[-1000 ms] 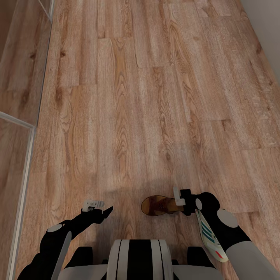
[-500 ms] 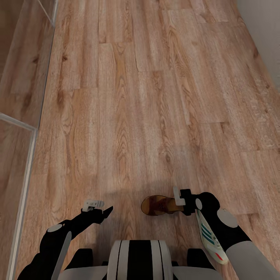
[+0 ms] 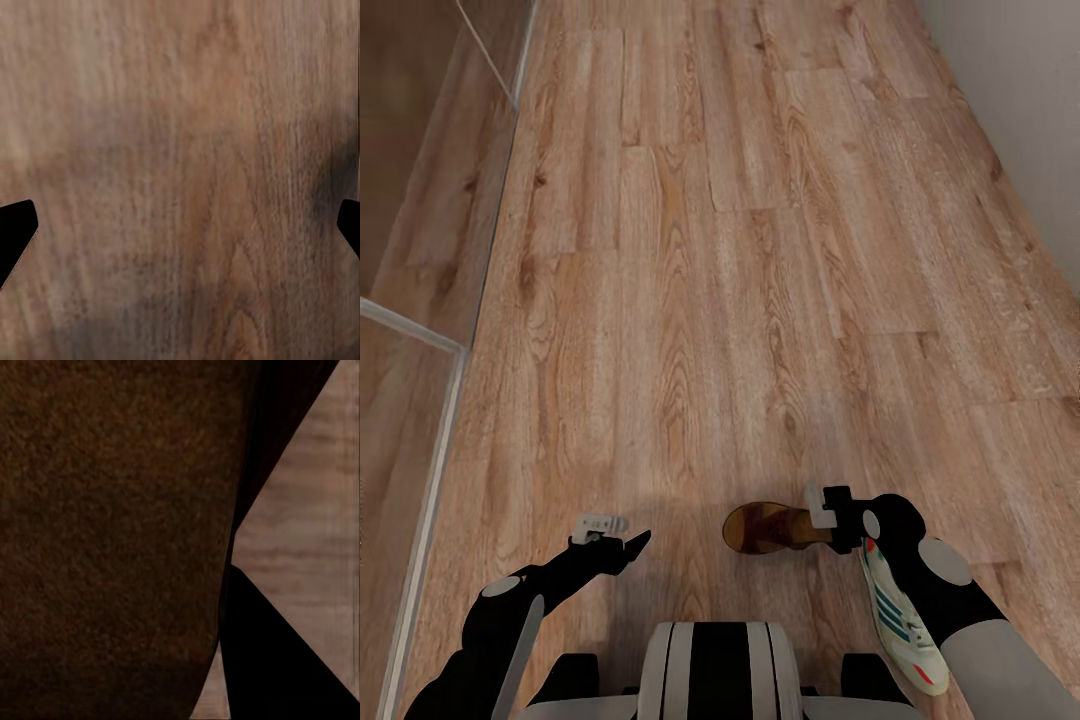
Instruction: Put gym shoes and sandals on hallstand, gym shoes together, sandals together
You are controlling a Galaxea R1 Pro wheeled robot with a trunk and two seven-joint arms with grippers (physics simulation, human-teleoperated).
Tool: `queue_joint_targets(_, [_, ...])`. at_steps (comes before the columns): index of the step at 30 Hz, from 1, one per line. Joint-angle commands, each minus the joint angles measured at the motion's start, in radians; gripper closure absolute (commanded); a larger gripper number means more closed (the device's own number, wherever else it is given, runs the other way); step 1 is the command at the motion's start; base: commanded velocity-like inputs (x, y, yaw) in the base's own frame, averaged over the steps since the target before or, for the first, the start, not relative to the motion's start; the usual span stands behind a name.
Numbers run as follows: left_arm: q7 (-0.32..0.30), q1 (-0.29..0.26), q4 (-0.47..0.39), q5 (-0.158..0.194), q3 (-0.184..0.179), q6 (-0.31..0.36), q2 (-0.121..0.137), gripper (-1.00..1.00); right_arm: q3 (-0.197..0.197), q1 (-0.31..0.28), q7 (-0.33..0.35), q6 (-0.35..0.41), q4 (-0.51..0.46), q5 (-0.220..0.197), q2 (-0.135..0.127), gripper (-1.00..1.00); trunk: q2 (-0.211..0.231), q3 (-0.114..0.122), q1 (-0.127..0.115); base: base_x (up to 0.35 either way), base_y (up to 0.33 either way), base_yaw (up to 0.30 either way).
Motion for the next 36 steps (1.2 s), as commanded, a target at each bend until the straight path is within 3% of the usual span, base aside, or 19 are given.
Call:
queue_joint_targets(1, [0.000, 0.000, 0.000, 0.000, 0.000, 0.000, 0.000, -1.00, 0.000, 0.000, -0.001, 0.003, -0.001, -0.003, 0.000, 1.00, 0.000, 0.004, 0.000, 0.000, 0.000, 0.000])
queue_joint_targets(12, [0.000, 0.000, 0.000, 0.000, 0.004, 0.000, -0.001, -1.00, 0.000, 0.000, 0.002, 0.004, -0.021, -0.004, 0.000, 1.00, 0.003, 0.047, -0.005, 0.000, 0.000, 0.000])
queue_joint_targets(19, [0.000, 0.000, 0.000, -0.002, 0.001, 0.000, -0.001, -1.00, -0.032, 0.000, 0.004, 0.013, -0.148, -0.009, 0.000, 1.00, 0.004, 0.074, -0.009, 0.000, 0.000, 0.000])
queue_joint_targets(21, [0.001, 0.000, 0.000, -0.002, 0.001, 0.000, -0.001, -1.00, -0.067, 0.000, 0.004, 0.042, -0.164, -0.011, 0.000, 1.00, 0.005, 0.081, -0.009, 0.000, 0.000, 0.000])
queue_joint_targets(23, [0.001, 0.000, 0.000, -0.003, 0.001, 0.000, -0.001, -1.00, -0.132, 0.000, 0.004, 0.097, -0.176, -0.012, 0.000, 1.00, 0.005, 0.089, -0.010, 0.000, 0.000, 0.000])
queue_joint_targets(26, [0.002, 0.000, 0.000, -0.003, 0.002, 0.000, -0.001, -1.00, -0.198, 0.000, 0.004, 0.149, -0.182, -0.013, 0.001, 1.00, 0.006, 0.101, -0.012, 0.000, 0.000, 0.000])
queue_joint_targets(31, [0.002, -0.001, 0.001, -0.003, 0.004, 0.000, -0.001, -1.00, -0.233, 0.000, 0.005, 0.220, -0.226, -0.017, 0.005, 1.00, 0.007, 0.120, -0.014, 0.000, 0.000, 0.000])
queue_joint_targets(36, [0.003, -0.001, 0.004, -0.003, 0.005, 0.000, -0.001, -1.00, -0.261, 0.000, 0.006, 0.449, -0.365, -0.100, 0.069, 1.00, 0.008, 0.139, -0.016, 0.000, 0.000, 0.000])
